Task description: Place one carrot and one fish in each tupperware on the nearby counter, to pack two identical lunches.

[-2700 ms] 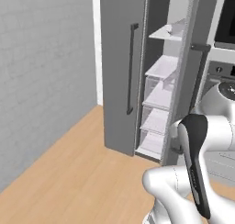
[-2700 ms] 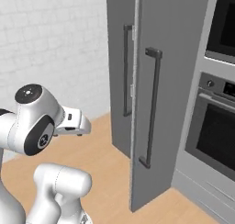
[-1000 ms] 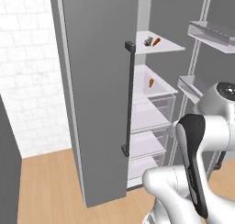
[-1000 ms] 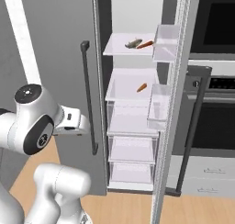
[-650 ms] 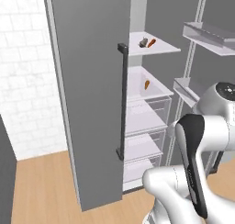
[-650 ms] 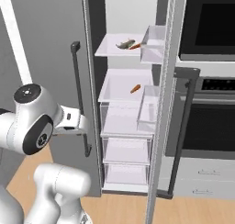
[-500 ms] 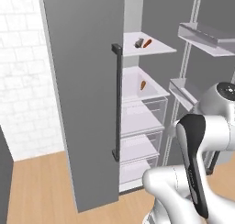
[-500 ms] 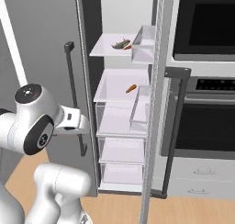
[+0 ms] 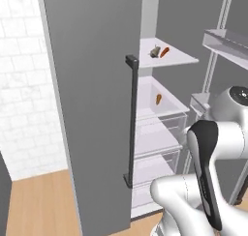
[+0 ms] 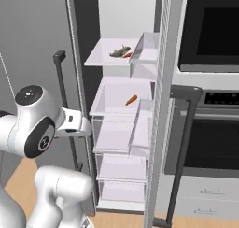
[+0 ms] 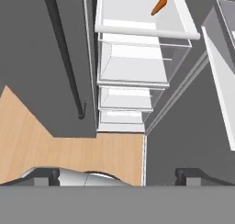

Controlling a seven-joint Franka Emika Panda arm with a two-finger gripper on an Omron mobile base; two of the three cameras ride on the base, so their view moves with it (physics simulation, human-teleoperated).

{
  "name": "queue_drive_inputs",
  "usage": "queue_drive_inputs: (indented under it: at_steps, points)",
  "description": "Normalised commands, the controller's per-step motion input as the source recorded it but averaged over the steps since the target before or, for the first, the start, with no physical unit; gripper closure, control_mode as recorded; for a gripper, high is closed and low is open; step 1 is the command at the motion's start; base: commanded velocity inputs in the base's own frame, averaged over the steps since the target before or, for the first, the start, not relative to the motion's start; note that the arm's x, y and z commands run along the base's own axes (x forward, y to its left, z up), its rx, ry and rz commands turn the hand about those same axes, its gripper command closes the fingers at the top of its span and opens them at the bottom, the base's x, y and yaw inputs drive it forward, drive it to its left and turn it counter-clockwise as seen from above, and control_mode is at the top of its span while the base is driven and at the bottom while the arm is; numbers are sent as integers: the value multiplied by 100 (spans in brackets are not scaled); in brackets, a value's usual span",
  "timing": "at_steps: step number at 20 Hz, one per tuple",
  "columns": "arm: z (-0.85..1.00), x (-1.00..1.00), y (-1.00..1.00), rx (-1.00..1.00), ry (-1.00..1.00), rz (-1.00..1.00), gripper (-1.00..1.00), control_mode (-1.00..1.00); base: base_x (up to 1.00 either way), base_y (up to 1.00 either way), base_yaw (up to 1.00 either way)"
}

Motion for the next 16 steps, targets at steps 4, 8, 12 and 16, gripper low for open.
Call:
queue_drive_inputs:
  at_steps: [4, 8, 12, 16]
  points:
    - [0, 0, 0, 0, 0, 0, -100, 100, 61, -20, 0]
    - [0, 0, 0, 0, 0, 0, -100, 100, 55, -30, 0]
    - [0, 0, 0, 0, 0, 0, -100, 100, 44, -34, 0]
    - [-10, 0, 0, -1, -1, 0, -100, -100, 7, -4, 0]
